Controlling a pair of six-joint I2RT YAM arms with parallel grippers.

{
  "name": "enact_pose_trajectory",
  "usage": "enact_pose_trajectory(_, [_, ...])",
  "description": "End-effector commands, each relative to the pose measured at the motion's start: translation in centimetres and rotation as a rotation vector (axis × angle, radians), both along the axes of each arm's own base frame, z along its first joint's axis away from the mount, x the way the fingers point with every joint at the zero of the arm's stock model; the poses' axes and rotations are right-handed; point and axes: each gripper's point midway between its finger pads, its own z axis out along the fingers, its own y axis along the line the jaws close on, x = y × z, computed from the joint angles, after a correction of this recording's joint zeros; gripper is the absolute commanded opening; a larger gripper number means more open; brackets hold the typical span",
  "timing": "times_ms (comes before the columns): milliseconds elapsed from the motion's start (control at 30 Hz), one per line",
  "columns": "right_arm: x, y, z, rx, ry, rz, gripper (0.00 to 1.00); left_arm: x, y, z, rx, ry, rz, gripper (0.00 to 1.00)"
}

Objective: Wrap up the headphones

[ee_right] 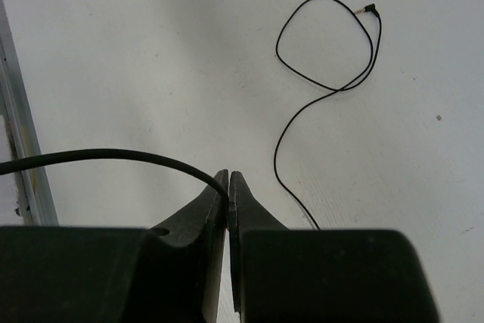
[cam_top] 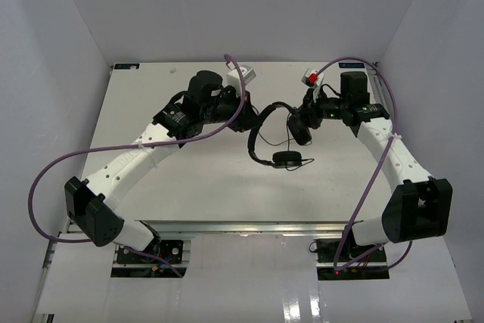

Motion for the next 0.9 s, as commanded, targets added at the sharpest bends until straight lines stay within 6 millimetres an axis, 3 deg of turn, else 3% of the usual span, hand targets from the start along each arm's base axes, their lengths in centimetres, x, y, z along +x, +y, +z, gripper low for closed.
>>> enact_pose_trajectory(0, [-0.4,0.4,3.7,0.065,-0.093,0.021,0.08,-0.6,-1.4,0.8,-0.056,0.009,-0.047,0.0])
enact_pose_trajectory(200, [0.0,0.1,5.4,0.067,-0.149,-0.016,0.08,-0.8,-2.6,-0.3,-0.065,0.035,-0.077,0.0])
enact_pose_trajectory(500, [2.0,-1.2,0.4,-0.004,-0.028,-0.116,0.08,-2.1,-2.5,1.4,-0.083,-0.012,-0.1,0.0])
enact_pose_trajectory(867, [4.1,-4.0,-0.9,0.004,0.036,-0.217,0.08,-2.1,-1.6,2.8,-0.07,-0.059,-0.075,0.0])
